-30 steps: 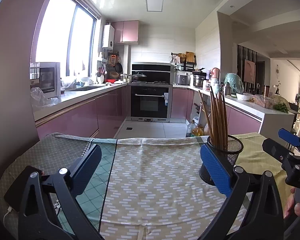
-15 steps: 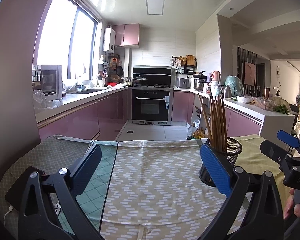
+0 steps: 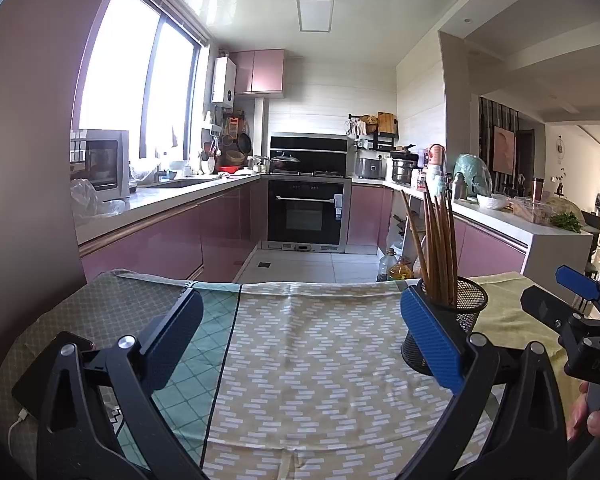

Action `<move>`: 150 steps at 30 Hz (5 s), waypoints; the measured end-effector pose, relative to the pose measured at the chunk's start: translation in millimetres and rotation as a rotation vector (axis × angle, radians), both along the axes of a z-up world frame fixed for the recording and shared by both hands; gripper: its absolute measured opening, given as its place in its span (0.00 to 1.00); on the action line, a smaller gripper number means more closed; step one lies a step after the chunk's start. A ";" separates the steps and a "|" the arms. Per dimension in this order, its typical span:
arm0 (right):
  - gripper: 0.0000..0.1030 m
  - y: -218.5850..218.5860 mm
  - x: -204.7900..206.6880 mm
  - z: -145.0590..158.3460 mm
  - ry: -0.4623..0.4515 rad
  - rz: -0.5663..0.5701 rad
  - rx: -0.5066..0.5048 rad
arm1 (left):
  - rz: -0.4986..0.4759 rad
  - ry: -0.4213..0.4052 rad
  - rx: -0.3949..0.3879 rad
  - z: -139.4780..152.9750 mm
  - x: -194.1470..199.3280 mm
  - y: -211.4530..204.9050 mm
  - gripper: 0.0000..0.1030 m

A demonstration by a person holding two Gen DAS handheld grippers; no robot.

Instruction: Organize utensils

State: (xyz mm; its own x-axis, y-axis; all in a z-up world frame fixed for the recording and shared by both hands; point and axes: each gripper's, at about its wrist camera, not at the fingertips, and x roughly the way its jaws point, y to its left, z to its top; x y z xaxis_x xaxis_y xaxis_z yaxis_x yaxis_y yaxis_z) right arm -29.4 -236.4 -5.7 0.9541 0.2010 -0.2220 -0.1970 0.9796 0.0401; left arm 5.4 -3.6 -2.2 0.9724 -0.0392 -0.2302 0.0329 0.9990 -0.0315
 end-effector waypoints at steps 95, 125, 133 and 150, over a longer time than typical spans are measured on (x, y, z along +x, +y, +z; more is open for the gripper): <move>0.93 -4.8 3.6 -2.9 0.014 -0.009 0.011 | -0.009 0.021 0.008 -4.4 3.3 -3.2 0.95; 0.93 -6.2 0.9 -2.5 0.019 -0.012 0.013 | -0.011 0.026 0.012 -5.0 3.9 -5.0 0.95; 0.93 -5.9 1.2 -3.0 0.020 -0.013 0.013 | -0.019 0.028 0.013 -6.1 4.4 -5.5 0.95; 0.93 -48.7 43.2 -21.2 0.250 -0.072 -0.029 | -0.008 0.107 0.021 -12.3 18.1 2.5 0.95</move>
State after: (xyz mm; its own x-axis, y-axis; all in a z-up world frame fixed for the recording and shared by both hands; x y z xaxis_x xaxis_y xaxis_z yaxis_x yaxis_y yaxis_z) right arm 13.8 -285.1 -26.9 0.8802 0.1249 -0.4579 -0.1147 0.9921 0.0502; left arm 23.5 -1.1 -14.4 0.9419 -0.0412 -0.3334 0.0385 0.9991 -0.0148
